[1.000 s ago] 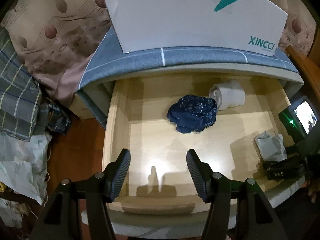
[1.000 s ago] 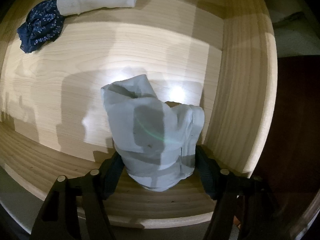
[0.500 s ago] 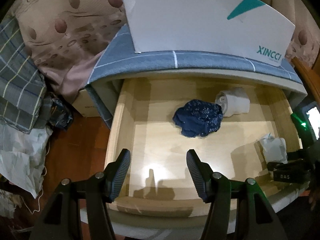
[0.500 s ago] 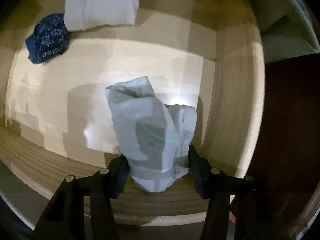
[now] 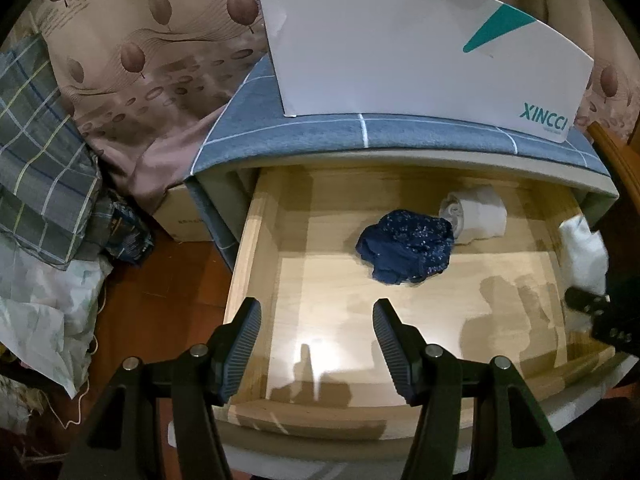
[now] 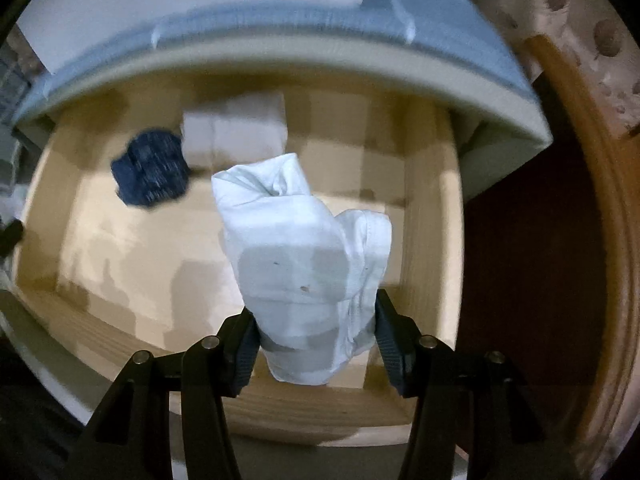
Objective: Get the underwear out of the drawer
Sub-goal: 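Lift the pale blue underwear with the right tool toward the white box, then lower the pale blue underwear into the box and open the right tool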
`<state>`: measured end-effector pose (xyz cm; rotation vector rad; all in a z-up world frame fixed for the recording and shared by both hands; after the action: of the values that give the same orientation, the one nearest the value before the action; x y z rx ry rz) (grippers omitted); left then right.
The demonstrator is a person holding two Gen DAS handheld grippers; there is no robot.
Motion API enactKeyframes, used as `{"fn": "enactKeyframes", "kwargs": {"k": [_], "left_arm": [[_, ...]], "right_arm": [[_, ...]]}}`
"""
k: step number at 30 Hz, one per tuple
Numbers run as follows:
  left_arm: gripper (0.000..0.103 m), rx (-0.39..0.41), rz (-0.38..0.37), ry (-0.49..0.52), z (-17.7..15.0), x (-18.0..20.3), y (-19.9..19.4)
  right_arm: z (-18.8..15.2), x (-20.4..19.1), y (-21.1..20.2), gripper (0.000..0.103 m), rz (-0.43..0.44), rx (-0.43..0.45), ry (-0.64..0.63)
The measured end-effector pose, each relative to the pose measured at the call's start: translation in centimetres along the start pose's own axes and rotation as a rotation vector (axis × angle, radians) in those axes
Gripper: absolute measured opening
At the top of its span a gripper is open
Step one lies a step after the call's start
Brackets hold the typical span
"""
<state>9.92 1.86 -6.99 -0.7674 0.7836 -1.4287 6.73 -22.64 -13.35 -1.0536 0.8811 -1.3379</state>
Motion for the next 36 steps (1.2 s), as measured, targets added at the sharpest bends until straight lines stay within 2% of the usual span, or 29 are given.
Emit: {"fn": "enactKeyframes", "kwargs": {"k": [8,18,27,36], "left_arm": [[0.060,0.004,-0.002,-0.004,0.0,-0.2,-0.1],[0.060,0.004,-0.005,-0.011,0.0,-0.5,-0.2],[0.060,0.001,-0.008,-0.035,0.1,-0.9,-0.1],[0.060,0.000,-0.009,-0.052,0.2,-1.2,0.0]], "right_arm": [[2.0,0.0,-5.9,0.049,0.009,0.178,0.021],[8.8,1.9,-14.2,0.049,-0.006,0.361,0.014],[16.0,2.6,-18.1,0.049,-0.031,0.433,-0.002],[22.2,1.2,-16.5,0.049,-0.013,0.421,-0.036]]}}
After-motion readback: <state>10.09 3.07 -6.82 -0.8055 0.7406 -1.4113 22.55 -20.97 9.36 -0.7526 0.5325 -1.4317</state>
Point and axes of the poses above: each gripper's, at about its wrist camera, not at the fingertips, and y roughly the way its jaws point, x to its right, z to its top, the point moved 6 cm from there along y, roughly the way its jaws point, and after that the axes turned 10 degrees about -y, right-handed, at the moved point
